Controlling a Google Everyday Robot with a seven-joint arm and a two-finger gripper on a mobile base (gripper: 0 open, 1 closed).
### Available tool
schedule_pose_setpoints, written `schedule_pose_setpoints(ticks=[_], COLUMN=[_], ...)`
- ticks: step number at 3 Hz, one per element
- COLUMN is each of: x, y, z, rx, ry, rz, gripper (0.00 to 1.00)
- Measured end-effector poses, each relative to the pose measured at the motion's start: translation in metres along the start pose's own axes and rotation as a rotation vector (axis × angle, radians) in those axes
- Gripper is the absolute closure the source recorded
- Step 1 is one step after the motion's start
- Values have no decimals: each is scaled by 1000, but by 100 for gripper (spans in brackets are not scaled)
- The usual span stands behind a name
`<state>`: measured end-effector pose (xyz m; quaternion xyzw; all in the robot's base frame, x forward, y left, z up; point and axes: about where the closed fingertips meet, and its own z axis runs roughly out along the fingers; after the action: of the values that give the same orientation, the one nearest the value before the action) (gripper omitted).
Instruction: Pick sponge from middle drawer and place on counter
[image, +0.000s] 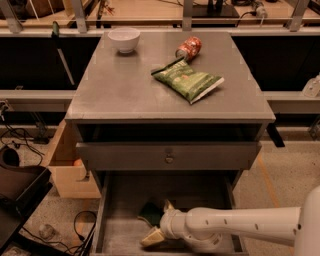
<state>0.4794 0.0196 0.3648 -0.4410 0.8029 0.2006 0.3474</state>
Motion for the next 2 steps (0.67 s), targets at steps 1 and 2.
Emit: schedule_pose_setpoints(ticks=[1, 2], x=[10, 10], y=[-1, 0], z=[16, 17], rx=[-9, -12], ry=[36, 35], rz=[20, 18], gripper=[18, 41])
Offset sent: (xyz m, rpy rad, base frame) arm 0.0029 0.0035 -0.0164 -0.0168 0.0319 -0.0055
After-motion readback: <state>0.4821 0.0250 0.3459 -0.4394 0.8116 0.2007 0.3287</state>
